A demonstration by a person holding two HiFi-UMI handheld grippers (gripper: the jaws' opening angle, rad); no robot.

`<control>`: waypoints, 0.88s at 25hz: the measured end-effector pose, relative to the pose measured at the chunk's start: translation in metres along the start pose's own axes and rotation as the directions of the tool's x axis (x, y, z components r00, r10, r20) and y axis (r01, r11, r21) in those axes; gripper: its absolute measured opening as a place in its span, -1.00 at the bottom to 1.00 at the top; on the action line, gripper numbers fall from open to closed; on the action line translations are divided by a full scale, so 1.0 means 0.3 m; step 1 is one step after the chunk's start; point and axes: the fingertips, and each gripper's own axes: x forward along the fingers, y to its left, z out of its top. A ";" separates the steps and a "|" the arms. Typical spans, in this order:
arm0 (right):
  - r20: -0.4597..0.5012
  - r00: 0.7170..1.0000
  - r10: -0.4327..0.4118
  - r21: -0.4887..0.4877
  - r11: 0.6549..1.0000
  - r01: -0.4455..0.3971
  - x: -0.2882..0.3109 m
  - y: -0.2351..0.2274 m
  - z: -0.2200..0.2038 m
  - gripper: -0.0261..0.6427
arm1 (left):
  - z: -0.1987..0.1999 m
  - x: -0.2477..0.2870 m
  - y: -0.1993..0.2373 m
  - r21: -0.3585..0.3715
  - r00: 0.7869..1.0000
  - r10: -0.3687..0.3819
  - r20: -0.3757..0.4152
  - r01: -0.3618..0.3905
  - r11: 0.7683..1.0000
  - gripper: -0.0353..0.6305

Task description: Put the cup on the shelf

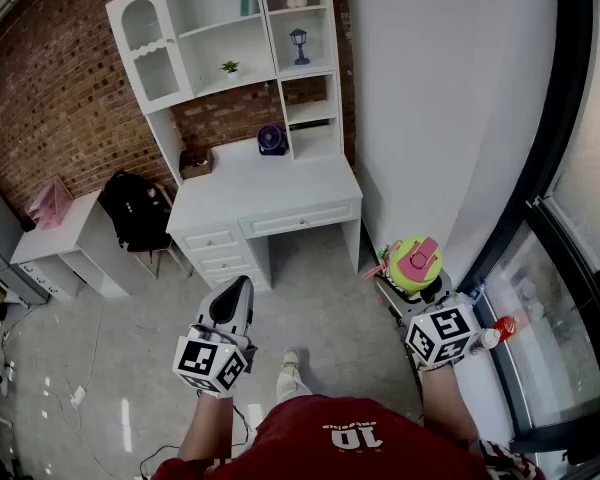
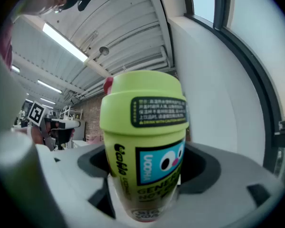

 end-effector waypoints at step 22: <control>0.005 1.000 0.002 -0.077 0.997 -0.002 -0.057 0.056 -0.012 0.28 | -0.033 -0.012 -0.005 -0.017 0.999 -0.019 -0.034 0.019 1.000 -0.92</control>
